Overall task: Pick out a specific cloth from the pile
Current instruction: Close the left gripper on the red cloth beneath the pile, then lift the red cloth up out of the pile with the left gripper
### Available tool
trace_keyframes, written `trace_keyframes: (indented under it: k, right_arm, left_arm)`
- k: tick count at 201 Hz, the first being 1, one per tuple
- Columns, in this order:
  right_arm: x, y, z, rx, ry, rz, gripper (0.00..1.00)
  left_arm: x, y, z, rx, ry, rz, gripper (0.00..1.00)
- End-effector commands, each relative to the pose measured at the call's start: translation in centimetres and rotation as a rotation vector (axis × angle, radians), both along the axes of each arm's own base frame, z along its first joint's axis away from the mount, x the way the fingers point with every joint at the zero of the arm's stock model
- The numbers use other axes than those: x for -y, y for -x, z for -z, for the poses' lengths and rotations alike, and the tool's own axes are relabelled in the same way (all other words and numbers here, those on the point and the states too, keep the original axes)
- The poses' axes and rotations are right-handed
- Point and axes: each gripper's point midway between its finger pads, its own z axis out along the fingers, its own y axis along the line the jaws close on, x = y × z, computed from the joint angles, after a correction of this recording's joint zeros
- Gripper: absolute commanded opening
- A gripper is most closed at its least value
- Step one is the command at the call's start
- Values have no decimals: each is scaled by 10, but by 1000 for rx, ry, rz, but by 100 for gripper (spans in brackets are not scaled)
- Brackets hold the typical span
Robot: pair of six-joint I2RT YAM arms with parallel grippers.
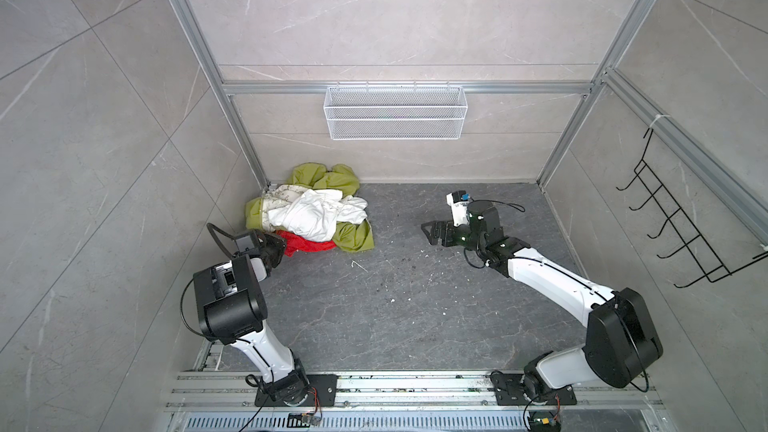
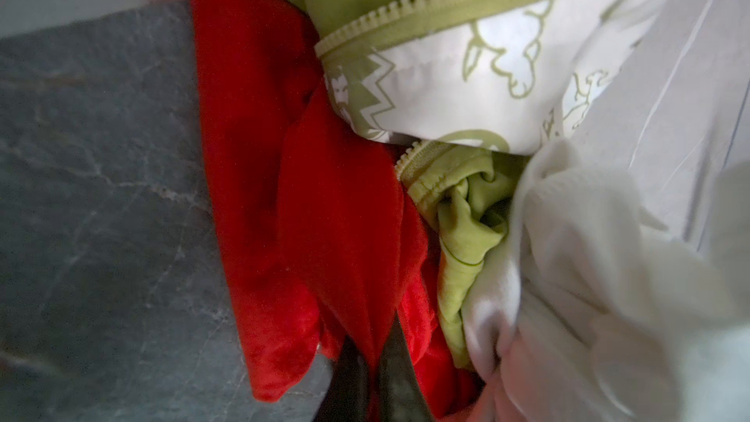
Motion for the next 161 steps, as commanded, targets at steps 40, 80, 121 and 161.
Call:
trace_keyframes:
  k: [40, 80, 121, 161]
  right_arm:
    - [-2, 2, -7, 15, 1, -5, 100]
    - [-4, 4, -8, 17, -1, -10, 100]
    - [-6, 5, -14, 28, -3, -13, 100]
    - [-9, 5, -18, 33, 1, -22, 100]
  left_arm:
    - [-2, -8, -53, 99, -59, 17, 0]
    - [-4, -12, -88, 144, -91, 24, 0]
    - [-5, -14, -115, 173, -116, 33, 0]
    - [-5, -15, -138, 206, -130, 32, 0]
